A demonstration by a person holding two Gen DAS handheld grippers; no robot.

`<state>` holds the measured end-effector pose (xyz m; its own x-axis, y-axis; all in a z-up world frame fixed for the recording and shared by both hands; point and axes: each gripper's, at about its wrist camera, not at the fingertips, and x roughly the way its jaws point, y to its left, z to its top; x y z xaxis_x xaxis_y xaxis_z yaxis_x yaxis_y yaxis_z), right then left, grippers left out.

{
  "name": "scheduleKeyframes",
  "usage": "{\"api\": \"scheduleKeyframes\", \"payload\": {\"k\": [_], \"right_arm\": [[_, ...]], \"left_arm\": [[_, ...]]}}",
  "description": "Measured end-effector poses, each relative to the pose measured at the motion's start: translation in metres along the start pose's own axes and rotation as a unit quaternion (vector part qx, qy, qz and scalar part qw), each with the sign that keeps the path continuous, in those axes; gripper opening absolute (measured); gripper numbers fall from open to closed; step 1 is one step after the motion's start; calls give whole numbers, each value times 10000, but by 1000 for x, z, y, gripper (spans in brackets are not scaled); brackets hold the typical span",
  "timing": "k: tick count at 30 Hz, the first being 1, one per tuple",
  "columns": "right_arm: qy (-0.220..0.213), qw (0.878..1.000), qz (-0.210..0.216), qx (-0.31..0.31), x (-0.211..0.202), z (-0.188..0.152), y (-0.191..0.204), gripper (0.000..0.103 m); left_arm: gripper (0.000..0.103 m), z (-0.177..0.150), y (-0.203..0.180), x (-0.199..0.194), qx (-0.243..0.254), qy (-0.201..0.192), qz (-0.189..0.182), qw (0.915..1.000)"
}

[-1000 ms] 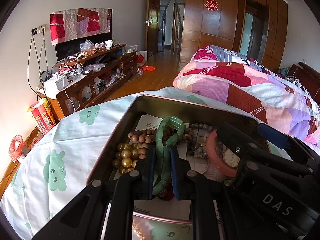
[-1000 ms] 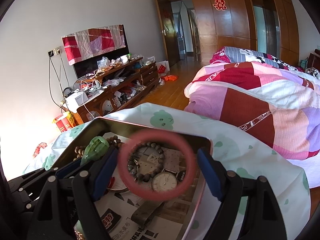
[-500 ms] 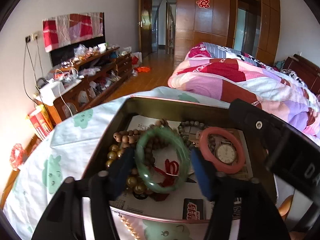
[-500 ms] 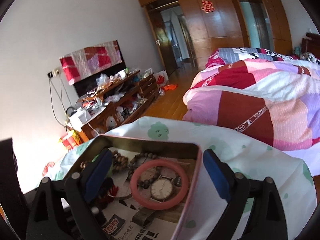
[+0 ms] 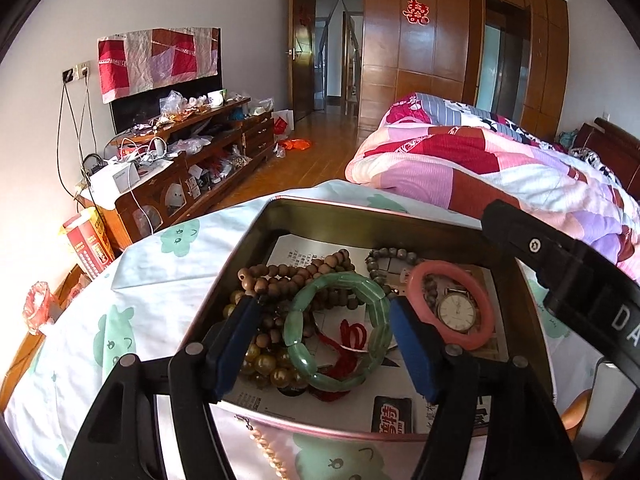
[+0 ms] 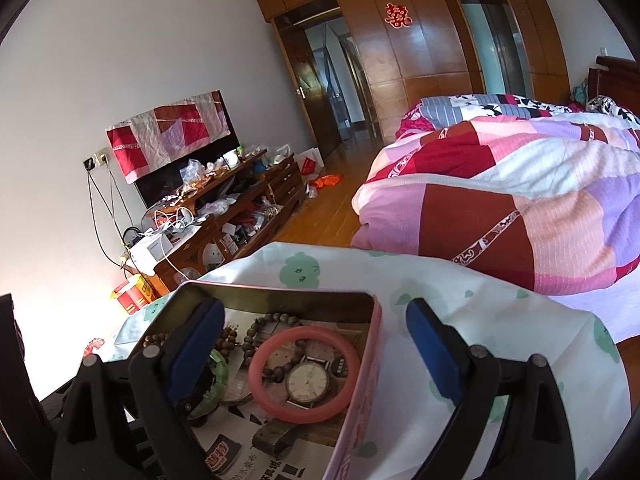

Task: Organize jewelry
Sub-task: 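Withdraw both tools from the tin toward the pearl necklace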

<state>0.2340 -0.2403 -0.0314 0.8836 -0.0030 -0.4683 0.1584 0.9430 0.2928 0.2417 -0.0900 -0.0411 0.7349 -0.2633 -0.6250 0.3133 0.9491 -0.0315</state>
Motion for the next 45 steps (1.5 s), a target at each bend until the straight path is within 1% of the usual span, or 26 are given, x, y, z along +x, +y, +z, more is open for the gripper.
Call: {"api": "scheduleKeyframes", "payload": {"k": [1,6,11,15,24,30,38,43,45], "right_arm": [[-24,10000,-16,-7,-1,0,-1,95],[-185,9996,-142,-141,-8,-2,1,97],[-320,9991,-205,-195,-19,-4,4,97],[-278,9992,-227,-180,-30,-9,4,98],[-227,9994,-221,-125,-65,-33,7,98],[-239,9993,-242,-144,-76,-41,11,98],[-270,9988,-259,-322,-86,-51,23,98],[-191,9985,-214,-456,-89,-59,30,98],[-171,9984,-196,-493,-91,-61,32,98]], "left_arm": [[69,-1,1,-2,-26,-14,-27,10000],[69,-4,3,-13,-130,-16,67,9999],[69,-11,11,-35,-261,-56,175,9995],[69,-19,13,-50,-226,-95,431,9988],[69,-38,16,-70,-226,-109,716,9971],[69,-53,24,-77,-335,-2,794,9963],[69,-71,29,-92,-362,-19,881,9955],[69,-77,37,-100,-520,39,828,9952],[69,-79,41,-105,-571,6,800,9952]]}}
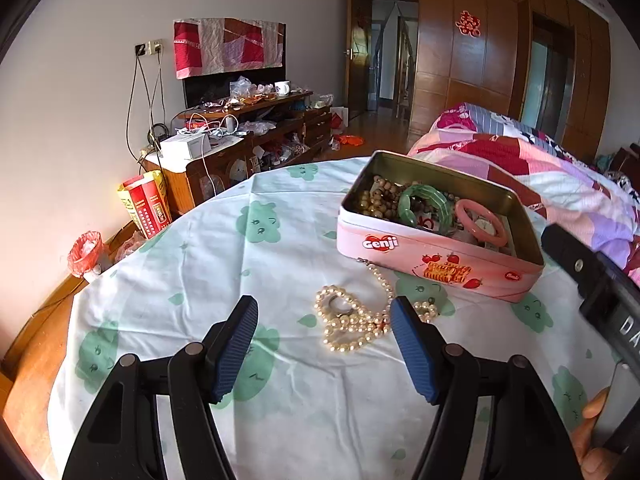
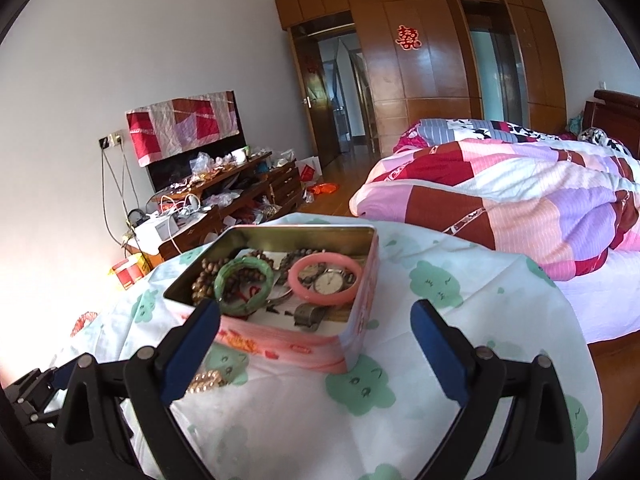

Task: Organize jewelry
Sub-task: 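Withdraw both tools from the tin toward the pearl necklace, then grasp the pearl necklace with the right tool and lift it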

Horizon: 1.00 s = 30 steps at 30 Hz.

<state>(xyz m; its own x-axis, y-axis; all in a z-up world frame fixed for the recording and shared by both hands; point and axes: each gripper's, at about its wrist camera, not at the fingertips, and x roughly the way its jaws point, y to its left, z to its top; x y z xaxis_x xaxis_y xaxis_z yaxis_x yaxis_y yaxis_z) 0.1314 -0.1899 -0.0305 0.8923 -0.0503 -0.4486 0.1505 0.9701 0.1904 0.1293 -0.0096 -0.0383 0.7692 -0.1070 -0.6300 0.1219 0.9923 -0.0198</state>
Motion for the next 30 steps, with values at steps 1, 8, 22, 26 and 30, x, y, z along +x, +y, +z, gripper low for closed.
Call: {"api": "scheduleKeyframes", "payload": {"k": [1,8,22,26,30], "right_arm": [[9,10000,5,-27,-1,-2,1,98],[83,9999,71,-63,-7,-7,7,98],[409,9990,196,20,-16,-17,13,98],[540,9980,238,-220,-16,-20,24,98],[788,9950,441,-428,-10,-24,37,88]], "left_arm": [[69,-1,2,-2,-6,-2,-3,10000],[69,-8,15,-11,-25,60,41,10000],[69,-17,33,-15,-138,255,37,9996],[69,-17,49,-15,-229,335,191,9990],[69,-18,64,-11,-359,432,346,9978]]}}
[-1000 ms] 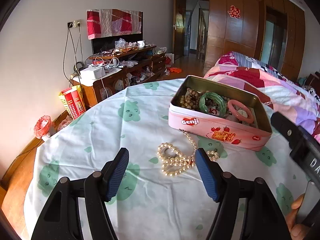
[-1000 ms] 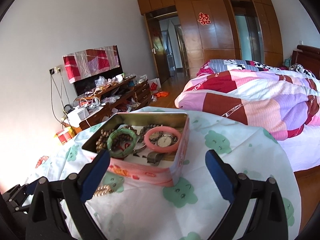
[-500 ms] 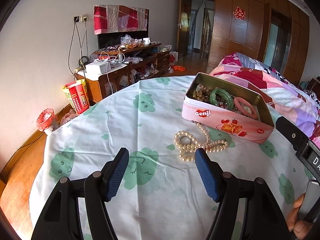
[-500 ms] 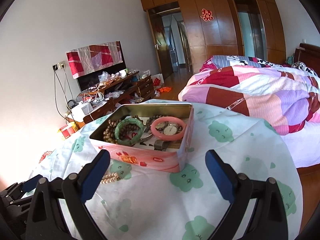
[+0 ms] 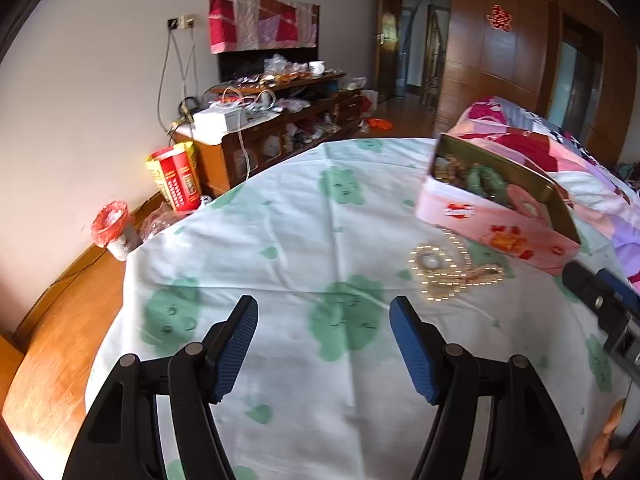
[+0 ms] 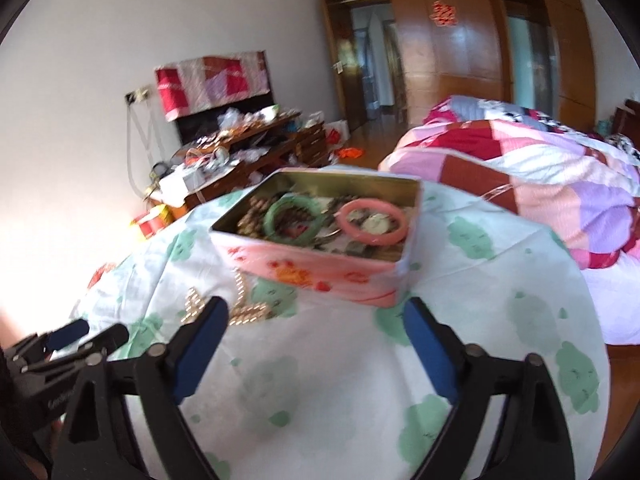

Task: Organize jewelry
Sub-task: 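Grasp the pearl necklace with the right tool and lift it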

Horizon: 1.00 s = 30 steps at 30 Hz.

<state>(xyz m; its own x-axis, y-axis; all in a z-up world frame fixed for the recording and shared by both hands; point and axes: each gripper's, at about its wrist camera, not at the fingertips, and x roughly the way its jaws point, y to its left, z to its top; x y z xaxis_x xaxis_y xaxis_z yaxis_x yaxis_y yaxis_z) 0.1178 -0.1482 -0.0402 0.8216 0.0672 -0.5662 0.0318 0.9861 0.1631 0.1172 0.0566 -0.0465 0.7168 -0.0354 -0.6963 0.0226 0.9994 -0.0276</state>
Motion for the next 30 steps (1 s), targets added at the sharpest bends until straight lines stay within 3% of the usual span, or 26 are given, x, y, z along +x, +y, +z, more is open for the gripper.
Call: {"api": "scheduleKeyframes", "payload": {"k": [3,8,13,21,24,27,29,30], "right_arm": [[365,9987,335,-147,15,-2,11,81],[590,9970,468,-198,23,-5,14,72],[816,9929,810,-304,35,-3,25,72],[1290,9693,1192,-1723,85,5,82,72],[1548,9590,1092,-2110,99,0,87,65],[1625,9556,1131,-2182,95,1,81,48],[1640,9571,1055,-2142,90,0,71,21],[1659,9583,997,-2102,87,0,66,17]], "left_arm": [[69,-1,10,4,-206,110,-113,9997],[69,0,23,1,-356,64,-472,9982],[69,4,30,5,-405,106,-223,9989],[69,8,38,7,-391,117,-121,9991],[69,11,37,8,-352,107,-162,9992],[69,13,32,13,-302,160,-215,9992],[69,13,27,16,-259,209,-308,9990],[69,13,25,17,-236,219,-339,9989]]}}
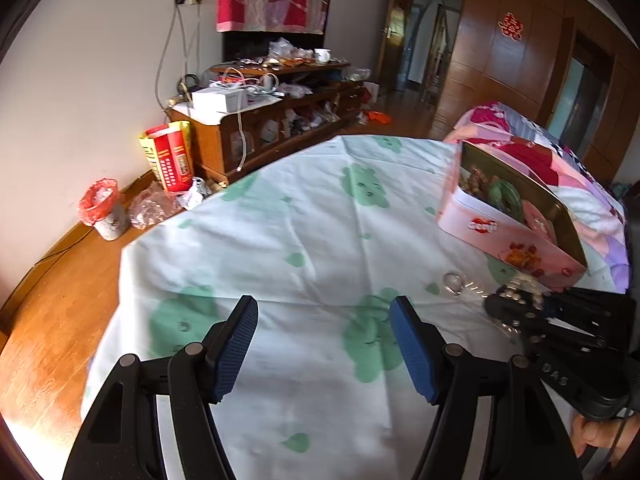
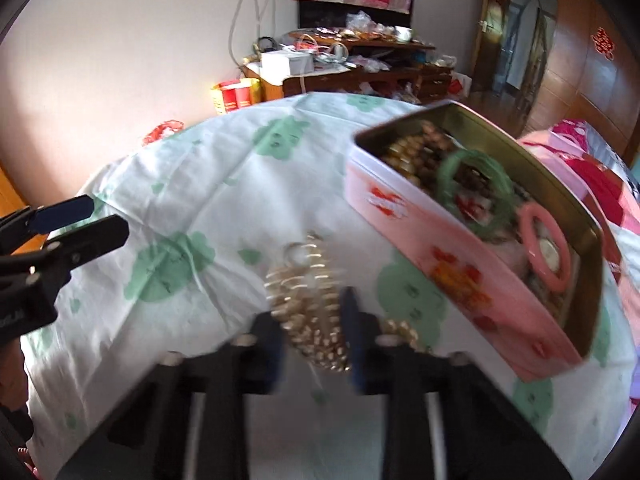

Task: Organize jewelry

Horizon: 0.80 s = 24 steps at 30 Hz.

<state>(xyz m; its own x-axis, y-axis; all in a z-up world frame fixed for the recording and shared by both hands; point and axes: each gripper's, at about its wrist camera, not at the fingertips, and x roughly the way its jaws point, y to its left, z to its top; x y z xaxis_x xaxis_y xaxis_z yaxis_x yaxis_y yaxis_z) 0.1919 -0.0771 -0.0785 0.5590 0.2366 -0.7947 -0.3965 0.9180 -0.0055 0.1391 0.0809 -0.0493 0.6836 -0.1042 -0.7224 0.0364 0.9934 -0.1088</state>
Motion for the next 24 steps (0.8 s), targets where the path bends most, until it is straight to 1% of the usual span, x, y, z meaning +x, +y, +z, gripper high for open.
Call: {"api": "scheduleKeyframes", "payload": {"k": [1,3,6,8,9,11,13,14,15,16,18,21,22,24], "right_arm": [[9,9999,-38,125,-4,-5,-6,15],[-77,9993,-20,365,-13,-12,-15,14],[-422,9960,206,759,-30,-23,-29,13],[-725,9912,364,1049,-42,-27,-39,12],[-845,9890,385,1148,-47,-27,-41,12],[-1126,9854,253,1249,-56,-27,-44,12],[-1232,9845,129,1239,-58,-28,-44,12],[-1236,9844,135,1243,-57,-28,-44,12],[-1237,9845,144,1238,-56,-27,-44,12],[-1231,9849,134,1213,-56,-26,-44,12],[-1240,9854,109,1160,-54,-23,-40,11],[-1274,9853,128,1127,-55,-26,-40,11],[-1273,9852,146,1137,-54,-26,-40,11],[-1276,9845,171,1191,-56,-33,-42,11]], "left_arm": [[69,0,-3,1,43,16,-41,10000],[69,2,-13,4,192,42,-181,9996],[69,7,-33,10,501,61,-446,9977],[69,11,-48,15,778,44,-635,9949],[69,13,-55,18,917,64,-659,9936],[69,17,-70,26,1166,102,-649,9910],[63,19,-80,32,1324,126,-707,9886],[52,20,-85,36,1395,167,-762,9871],[43,20,-89,41,1437,253,-731,9866],[41,20,-91,47,1465,374,-679,9862],[40,16,-93,55,1503,546,-681,9848],[40,16,-94,53,1578,501,-649,9841],[38,16,-94,52,1580,497,-660,9840],[19,16,-93,52,1570,487,-716,9838]]}}
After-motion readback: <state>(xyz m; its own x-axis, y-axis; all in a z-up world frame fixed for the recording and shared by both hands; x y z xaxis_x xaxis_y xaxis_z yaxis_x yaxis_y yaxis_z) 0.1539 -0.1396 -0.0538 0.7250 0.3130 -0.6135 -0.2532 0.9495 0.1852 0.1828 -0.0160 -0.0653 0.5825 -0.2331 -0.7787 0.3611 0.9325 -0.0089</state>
